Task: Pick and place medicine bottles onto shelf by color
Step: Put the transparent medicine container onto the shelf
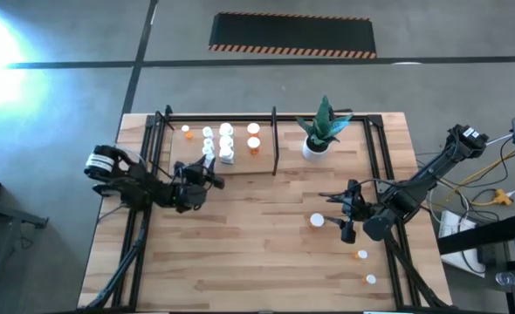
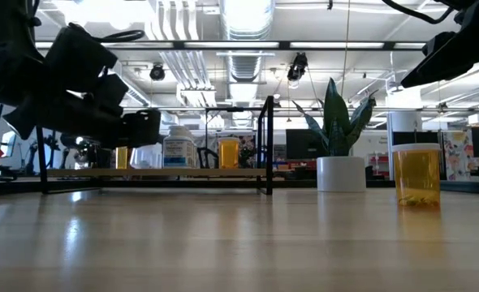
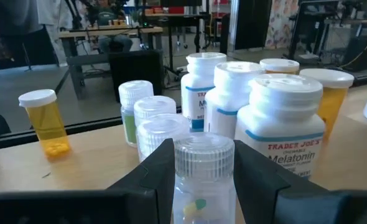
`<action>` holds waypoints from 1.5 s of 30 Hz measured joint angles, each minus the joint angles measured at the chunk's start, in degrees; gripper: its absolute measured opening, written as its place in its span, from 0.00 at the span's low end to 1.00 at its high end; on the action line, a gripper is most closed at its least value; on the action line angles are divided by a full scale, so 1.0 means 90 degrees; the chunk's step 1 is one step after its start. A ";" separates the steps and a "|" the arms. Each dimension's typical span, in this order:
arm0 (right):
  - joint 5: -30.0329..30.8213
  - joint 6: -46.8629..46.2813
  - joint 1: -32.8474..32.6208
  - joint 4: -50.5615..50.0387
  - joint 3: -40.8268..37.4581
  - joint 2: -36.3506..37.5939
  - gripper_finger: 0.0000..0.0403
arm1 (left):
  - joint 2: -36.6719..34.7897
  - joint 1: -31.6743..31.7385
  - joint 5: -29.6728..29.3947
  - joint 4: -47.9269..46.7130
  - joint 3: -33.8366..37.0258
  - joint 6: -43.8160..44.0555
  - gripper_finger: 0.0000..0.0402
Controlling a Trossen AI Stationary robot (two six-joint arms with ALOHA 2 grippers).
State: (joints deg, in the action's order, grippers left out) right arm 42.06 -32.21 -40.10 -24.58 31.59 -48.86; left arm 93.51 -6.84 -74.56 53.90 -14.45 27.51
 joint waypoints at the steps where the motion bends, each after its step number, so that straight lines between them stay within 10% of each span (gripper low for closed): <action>1: 0.0000 -0.0002 0.0000 -0.0002 0.0000 0.0000 0.61 | 0.0037 0.0001 0.0000 0.0046 -0.0007 -0.0002 0.27; 12: 0.0002 -0.0017 0.0000 0.0000 0.0000 0.0000 0.61 | -0.0079 -0.0041 0.0539 -0.0094 -0.0016 -0.0473 0.48; 45: 0.0000 -0.0019 0.0000 0.0000 0.0000 0.0000 0.61 | -0.0796 -0.0128 0.0239 -0.0456 -0.0023 -0.1603 0.50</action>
State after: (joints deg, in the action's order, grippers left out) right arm 42.06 -32.38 -40.10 -24.58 31.59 -48.86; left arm 86.34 -7.99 -72.41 49.80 -14.66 13.08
